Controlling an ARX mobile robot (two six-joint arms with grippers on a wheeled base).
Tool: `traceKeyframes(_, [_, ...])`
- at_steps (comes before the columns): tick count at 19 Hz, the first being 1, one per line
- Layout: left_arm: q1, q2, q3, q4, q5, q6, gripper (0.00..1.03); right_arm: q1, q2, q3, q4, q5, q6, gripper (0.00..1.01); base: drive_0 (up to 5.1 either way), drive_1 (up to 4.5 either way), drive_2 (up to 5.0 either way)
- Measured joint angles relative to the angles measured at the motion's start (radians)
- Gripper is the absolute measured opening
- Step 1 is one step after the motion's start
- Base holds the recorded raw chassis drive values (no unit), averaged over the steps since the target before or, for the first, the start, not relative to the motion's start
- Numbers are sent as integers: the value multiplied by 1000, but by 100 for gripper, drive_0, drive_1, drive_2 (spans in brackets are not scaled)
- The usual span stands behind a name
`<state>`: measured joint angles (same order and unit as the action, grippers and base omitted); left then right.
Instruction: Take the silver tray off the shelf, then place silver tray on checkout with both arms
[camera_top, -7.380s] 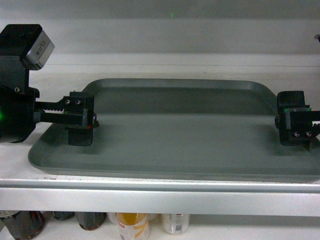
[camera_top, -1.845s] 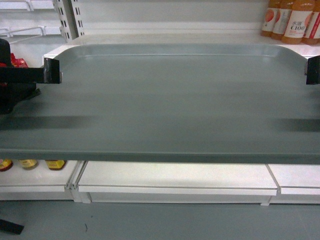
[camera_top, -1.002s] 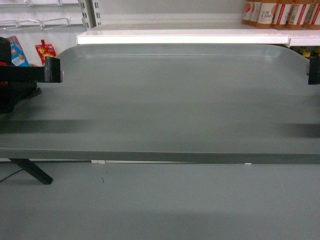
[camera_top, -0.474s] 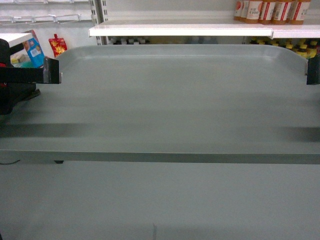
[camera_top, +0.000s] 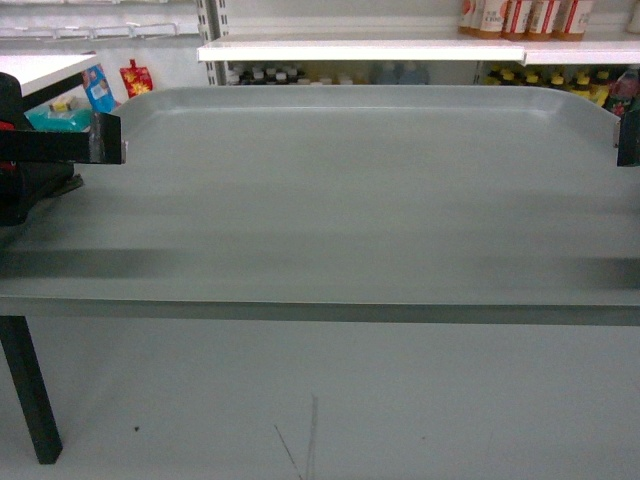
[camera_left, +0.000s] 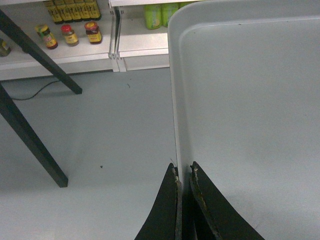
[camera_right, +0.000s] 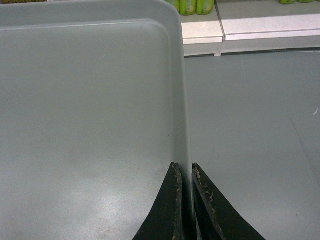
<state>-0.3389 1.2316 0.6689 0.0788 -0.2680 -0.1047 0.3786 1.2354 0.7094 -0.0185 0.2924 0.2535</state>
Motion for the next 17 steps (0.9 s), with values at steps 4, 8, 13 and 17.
traceKeyframes(4, [0, 0, 0, 0, 0, 0, 3, 0, 0, 0, -3, 0, 0, 3, 12, -407, 430])
traceKeyframes(8, [0, 0, 0, -1, 2, 0, 3, 0, 0, 0, -1, 0, 0, 3, 11, -407, 429])
traceKeyframes(13, [0, 0, 0, 0, 1, 0, 3, 0, 0, 0, -3, 0, 0, 3, 11, -407, 429])
traceKeyframes(17, [0, 0, 0, -1, 1, 0, 3, 0, 0, 0, 0, 0, 0, 3, 11, -407, 429])
